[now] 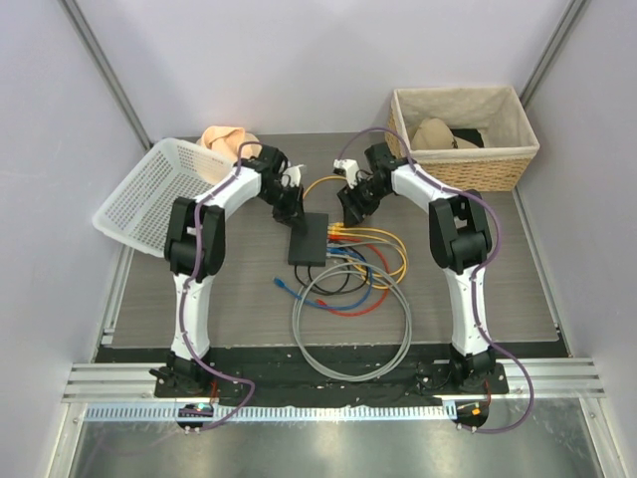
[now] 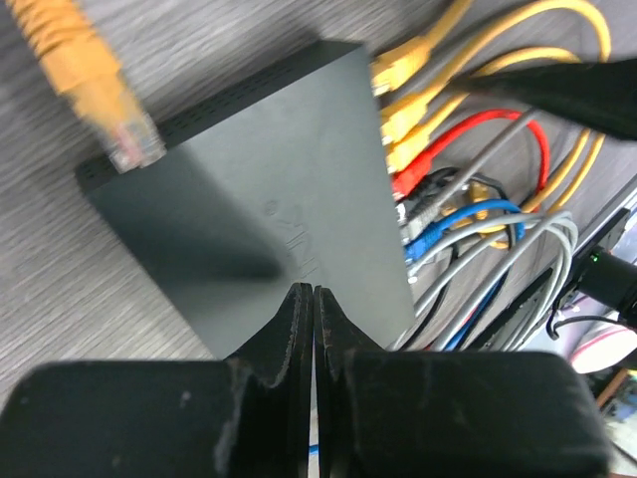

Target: Pull the plug from the switch port

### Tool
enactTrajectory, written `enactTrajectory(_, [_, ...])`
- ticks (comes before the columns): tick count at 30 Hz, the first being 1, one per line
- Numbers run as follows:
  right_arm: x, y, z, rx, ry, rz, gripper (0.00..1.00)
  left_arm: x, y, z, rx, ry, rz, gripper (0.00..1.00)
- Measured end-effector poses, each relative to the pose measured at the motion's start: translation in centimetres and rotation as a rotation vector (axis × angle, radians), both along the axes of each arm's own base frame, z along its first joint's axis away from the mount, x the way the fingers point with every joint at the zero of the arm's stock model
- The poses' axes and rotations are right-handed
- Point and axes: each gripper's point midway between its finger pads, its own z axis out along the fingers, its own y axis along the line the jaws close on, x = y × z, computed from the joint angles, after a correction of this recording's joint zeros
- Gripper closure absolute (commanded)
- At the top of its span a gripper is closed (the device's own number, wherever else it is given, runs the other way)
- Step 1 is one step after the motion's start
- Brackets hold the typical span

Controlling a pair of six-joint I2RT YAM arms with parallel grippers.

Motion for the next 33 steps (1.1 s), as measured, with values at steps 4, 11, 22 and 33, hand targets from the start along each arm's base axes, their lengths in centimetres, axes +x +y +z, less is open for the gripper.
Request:
enactTrajectory(4, [0.8, -1.1, -0.2, -0.052, -0.046, 0.009, 0.43, -0.5, 0.6, -0.9, 0.007, 0.035, 0.023, 0.96])
enactTrajectory(11, [1.7, -2.7, -0.5, -0.149, -0.098, 0.036, 0.50, -0.5, 0.4, -1.0, -0.002, 0.043, 0.033, 0.96])
enactTrajectory(22, [0.7, -3.9, -1.0, -0.239, -0.321, 0.367, 0.74, -0.6, 0.0, -1.0, -0.002, 0.038, 0.025, 0.96])
enactTrajectory(33, [-0.2, -4.2, -0.4, -0.270, -0.376, 0.452, 0.99, -0.7, 0.0, -1.1, 0.004, 0.030, 0.016, 0.97])
